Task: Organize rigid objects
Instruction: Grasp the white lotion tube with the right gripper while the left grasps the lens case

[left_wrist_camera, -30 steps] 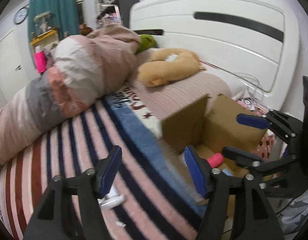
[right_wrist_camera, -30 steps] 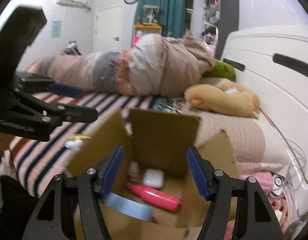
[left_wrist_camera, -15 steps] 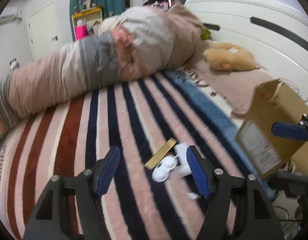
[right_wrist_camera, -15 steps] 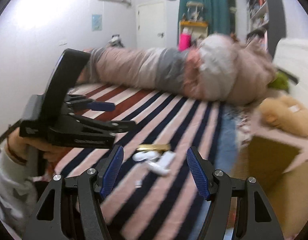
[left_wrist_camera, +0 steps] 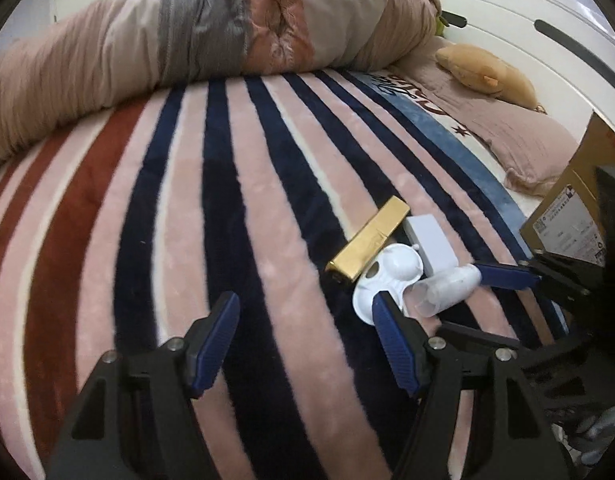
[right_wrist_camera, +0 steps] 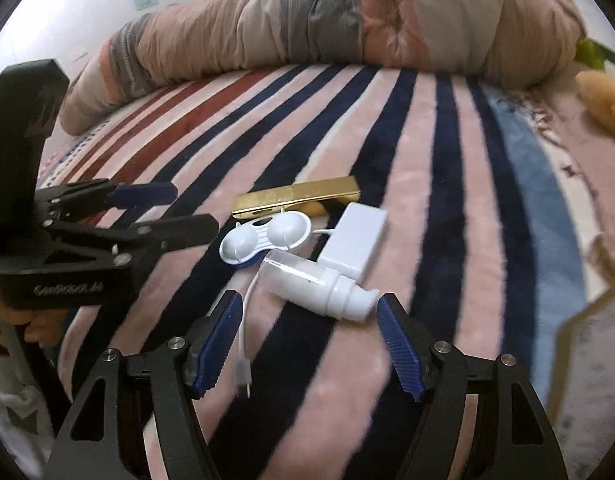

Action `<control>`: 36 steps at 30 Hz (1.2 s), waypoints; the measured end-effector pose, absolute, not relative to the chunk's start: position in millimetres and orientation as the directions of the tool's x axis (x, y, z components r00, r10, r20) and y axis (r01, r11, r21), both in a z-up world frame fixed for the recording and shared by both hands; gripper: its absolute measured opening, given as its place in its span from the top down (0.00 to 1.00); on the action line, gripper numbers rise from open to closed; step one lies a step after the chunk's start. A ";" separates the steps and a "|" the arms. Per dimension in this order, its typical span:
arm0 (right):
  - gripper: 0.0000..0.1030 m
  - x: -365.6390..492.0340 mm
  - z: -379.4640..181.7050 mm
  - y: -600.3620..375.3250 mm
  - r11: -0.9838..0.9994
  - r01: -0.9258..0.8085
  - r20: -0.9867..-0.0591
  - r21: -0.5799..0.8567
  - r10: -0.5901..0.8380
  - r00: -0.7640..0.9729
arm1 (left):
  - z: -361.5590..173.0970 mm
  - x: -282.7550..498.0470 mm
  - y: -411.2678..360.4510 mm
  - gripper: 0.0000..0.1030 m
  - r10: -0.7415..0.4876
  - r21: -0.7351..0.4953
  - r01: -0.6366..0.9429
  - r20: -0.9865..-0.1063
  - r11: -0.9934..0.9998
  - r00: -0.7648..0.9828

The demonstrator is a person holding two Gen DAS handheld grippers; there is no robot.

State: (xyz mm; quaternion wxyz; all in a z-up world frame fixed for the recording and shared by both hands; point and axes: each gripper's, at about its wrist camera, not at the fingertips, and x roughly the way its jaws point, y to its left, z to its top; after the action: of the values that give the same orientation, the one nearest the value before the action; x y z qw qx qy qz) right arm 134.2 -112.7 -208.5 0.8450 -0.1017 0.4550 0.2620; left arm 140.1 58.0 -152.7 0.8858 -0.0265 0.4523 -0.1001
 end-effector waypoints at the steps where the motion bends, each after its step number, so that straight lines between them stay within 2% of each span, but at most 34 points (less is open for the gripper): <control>1: 0.35 138.5 -211.5 -111.6 0.845 -0.530 -0.822 0.065 0.346 0.452 | -155.6 141.4 58.1 0.36 -0.228 -0.166 0.160 -0.797 0.973 0.559; 4: 0.40 145.7 -210.8 -110.9 0.853 -0.520 -0.813 0.040 0.330 0.479 | -161.0 145.8 54.2 0.36 -0.278 -0.215 0.178 -0.800 0.960 0.531; 9: 0.40 137.6 -202.9 -112.5 0.853 -0.522 -0.802 -0.030 0.291 0.521 | -160.7 147.6 42.2 0.38 -0.323 -0.247 0.212 -0.791 0.946 0.520; 12: 0.40 128.6 -197.8 -124.9 0.855 -0.518 -0.805 -0.017 0.295 0.515 | -161.3 150.4 30.4 0.39 -0.361 -0.269 0.246 -0.780 0.931 0.511; 15: 0.40 121.7 -194.7 -136.1 0.860 -0.510 -0.809 -0.007 0.295 0.509 | -164.7 156.0 20.4 0.56 -0.340 -0.247 0.241 -0.785 0.939 0.517; 17: 0.39 118.9 -195.2 -141.0 0.862 -0.508 -0.813 0.006 0.300 0.499 | -167.4 157.5 16.8 0.73 -0.306 -0.211 0.234 -0.795 0.949 0.525; 29: 0.39 100.9 -190.1 -145.8 0.817 -0.576 -0.807 0.026 0.357 0.470 | -160.5 95.6 44.9 0.73 -0.243 -0.155 0.214 -0.834 0.965 0.494; 31: 0.39 98.3 -194.3 -143.2 0.829 -0.559 -0.811 -0.021 0.312 0.494 | -160.6 87.6 45.9 0.73 -0.232 -0.143 0.210 -0.832 0.967 0.504; 33: 0.35 97.0 -198.3 -142.0 0.848 -0.525 -0.811 -0.077 0.254 0.528 | -162.4 86.3 45.7 0.70 -0.236 -0.148 0.208 -0.827 0.967 0.510; 36: 0.28 95.5 -199.2 -147.0 0.881 -0.467 -0.803 -0.072 0.226 0.551 | -164.6 88.8 43.4 0.61 -0.249 -0.163 0.205 -0.816 0.965 0.521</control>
State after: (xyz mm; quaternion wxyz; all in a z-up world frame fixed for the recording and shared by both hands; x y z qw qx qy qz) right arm 95.5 -147.0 -199.2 0.8694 -0.1402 0.4298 0.1994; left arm 88.8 43.4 -164.6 0.8718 -0.0232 0.4716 -0.1301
